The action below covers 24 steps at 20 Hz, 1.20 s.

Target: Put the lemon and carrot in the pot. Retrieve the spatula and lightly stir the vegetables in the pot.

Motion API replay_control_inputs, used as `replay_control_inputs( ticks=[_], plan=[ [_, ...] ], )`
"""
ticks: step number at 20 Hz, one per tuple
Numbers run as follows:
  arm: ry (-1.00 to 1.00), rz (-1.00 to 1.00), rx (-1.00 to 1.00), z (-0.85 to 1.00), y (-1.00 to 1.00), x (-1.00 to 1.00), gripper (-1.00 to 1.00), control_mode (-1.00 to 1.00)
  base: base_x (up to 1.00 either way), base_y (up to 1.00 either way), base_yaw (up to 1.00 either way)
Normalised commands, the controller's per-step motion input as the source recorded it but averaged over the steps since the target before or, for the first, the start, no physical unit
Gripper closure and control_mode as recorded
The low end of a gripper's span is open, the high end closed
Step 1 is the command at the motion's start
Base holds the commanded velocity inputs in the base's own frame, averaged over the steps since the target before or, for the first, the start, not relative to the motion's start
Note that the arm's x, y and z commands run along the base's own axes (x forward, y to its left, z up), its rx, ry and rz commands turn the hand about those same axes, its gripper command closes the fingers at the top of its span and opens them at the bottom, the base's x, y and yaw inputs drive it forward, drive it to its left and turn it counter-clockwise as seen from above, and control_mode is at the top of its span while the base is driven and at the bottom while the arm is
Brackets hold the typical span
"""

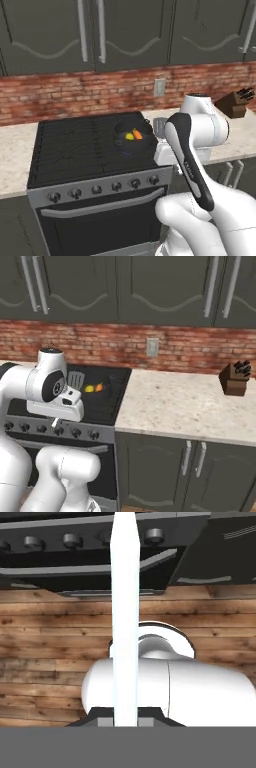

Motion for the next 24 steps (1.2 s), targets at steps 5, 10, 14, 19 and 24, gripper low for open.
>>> replay_control_inputs(
  ticks=[5, 10, 14, 19, 24],
  plan=[
    [0.0, 0.0, 0.0, 0.0, 0.0, 0.0, 1.0, 1.0, 0.51, -0.6, -0.02],
    [0.0, 0.0, 0.0, 0.0, 0.0, 0.0, 1.0, 1.0, 0.31, -0.09, 0.06],
    [0.0, 0.0, 0.0, 0.0, 0.0, 0.0, 1.0, 1.0, 0.57, 0.0, 0.13],
    [0.0, 0.0, 0.0, 0.0, 0.0, 0.0, 1.0, 1.0, 0.75, 0.0, 0.05],
    [0.0, 0.0, 0.0, 0.0, 0.0, 0.0, 1.0, 1.0, 0.32, 0.0, 0.01]
  ],
)
